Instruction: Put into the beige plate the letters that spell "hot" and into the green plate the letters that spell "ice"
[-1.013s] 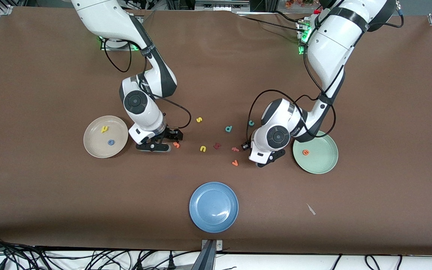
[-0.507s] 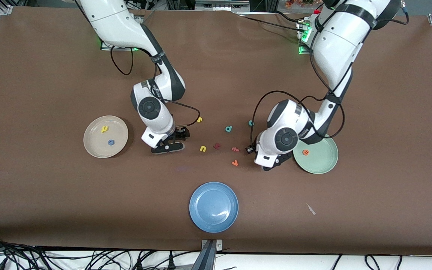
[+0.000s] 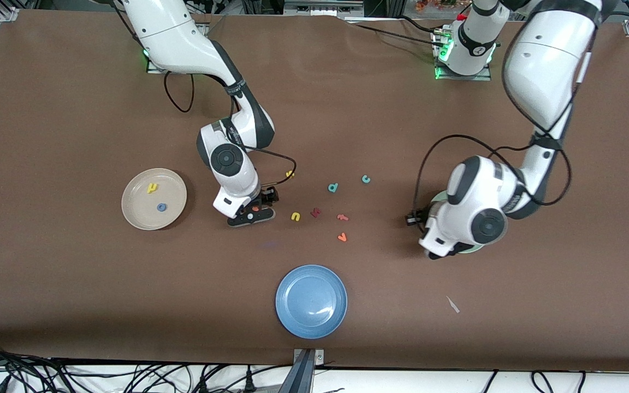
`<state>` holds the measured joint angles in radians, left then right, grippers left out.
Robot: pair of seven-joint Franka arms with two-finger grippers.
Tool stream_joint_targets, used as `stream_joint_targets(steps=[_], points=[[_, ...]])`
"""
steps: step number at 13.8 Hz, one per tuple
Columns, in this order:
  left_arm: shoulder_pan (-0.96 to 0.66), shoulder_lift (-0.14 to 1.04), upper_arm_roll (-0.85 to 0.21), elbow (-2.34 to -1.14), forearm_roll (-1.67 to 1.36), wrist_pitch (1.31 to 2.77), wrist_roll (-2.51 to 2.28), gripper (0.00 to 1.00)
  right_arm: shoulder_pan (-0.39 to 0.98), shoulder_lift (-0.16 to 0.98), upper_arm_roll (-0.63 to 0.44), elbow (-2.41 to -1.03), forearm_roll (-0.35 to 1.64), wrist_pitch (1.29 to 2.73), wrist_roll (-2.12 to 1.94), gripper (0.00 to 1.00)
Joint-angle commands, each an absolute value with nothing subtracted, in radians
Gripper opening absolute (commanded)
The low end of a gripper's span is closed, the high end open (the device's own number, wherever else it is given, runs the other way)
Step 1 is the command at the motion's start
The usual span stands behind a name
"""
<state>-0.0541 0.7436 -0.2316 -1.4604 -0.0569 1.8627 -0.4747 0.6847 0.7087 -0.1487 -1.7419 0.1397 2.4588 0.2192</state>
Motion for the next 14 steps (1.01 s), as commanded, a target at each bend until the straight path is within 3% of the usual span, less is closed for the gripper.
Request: stream_joint_targets(steps=[1,8,11,12,13,14], points=[[-0.014,0.722,-0.236,-1.489,0.035,1.836,-0.364,0.0,0.683,0.721,-0.149,-1.72,0.126,2.444,0.209,0.79],[0.089,0.744,-0.236,-1.575,0.109,1.833,-0.161,0.0,0.683,0.721,-0.149,-1.72,0.13,2.442,0.209,0.55],[0.089,0.749,-0.236,-1.588,0.109,1.833,-0.16,0.03,0.683,0.721,-0.149,-1.72,0.133,2.442,0.209,0.49],[0.087,0.749,-0.236,-1.589,0.109,1.833,-0.16,0.33,0.683,0.721,-0.149,-1.72,0.135,2.442,0.209,0.46],[0.087,0.747,-0.238,-1.588,0.109,1.832,-0.16,0.74,0.683,0.721,-0.149,-1.72,0.135,2.442,0.209,0.43],[0.087,0.744,-0.239,-1.585,0.107,1.83,-0.161,1.0,0.681,0.721,-0.149,-1.72,0.135,2.442,0.209,0.4]])
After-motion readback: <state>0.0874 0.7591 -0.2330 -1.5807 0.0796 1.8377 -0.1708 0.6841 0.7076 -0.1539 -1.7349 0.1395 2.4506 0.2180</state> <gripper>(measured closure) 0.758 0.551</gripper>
